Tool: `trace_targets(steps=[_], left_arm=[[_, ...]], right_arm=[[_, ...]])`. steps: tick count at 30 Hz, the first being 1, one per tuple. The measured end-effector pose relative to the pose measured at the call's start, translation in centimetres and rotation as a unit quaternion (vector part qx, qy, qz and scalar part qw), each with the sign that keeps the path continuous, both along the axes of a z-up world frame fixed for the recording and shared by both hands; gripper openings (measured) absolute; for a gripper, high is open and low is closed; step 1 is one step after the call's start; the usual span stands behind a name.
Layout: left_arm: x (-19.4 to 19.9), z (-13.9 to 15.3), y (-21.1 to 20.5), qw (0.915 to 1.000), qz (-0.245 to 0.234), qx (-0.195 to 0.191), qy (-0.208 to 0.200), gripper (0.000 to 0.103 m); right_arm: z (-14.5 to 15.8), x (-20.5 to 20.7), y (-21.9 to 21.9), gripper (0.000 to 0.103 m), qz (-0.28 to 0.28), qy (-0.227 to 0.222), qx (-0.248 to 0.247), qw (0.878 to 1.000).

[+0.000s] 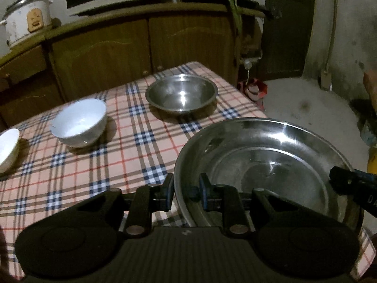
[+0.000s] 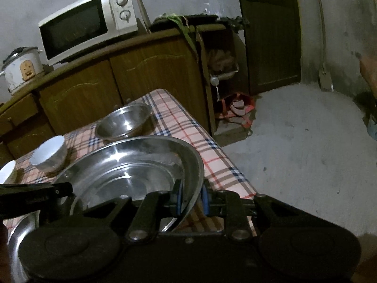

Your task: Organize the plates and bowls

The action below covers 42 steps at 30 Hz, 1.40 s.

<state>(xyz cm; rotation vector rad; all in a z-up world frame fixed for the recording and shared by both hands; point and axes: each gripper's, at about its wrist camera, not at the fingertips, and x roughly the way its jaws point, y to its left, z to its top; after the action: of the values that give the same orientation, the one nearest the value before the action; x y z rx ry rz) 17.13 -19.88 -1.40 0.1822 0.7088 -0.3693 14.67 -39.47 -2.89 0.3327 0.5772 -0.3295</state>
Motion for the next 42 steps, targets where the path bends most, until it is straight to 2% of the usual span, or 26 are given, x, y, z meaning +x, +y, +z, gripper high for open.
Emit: trace_targets(steps=[10, 20, 42], left_arm=[[-2.6, 2.1, 1.9, 0.9997, 0.013, 0.0, -0.022, 0.022], [-4.4, 3.6, 4.3, 0.9985, 0.037, -0.006, -0.041, 0.022], [-5.7, 3.6, 8.8, 0.9951, 0.084, 0.007, -0.052, 0.022]], right_arm=[[2.5, -1.9, 2.0, 0.023, 0.012, -0.022, -0.014, 1.0], [3.7, -2.5, 4.5, 0.023, 0.036, -0.032, -0.021, 0.999], [4.2, -1.8, 9.5, 0.023, 0.09, -0.029, -0.033, 0.995]])
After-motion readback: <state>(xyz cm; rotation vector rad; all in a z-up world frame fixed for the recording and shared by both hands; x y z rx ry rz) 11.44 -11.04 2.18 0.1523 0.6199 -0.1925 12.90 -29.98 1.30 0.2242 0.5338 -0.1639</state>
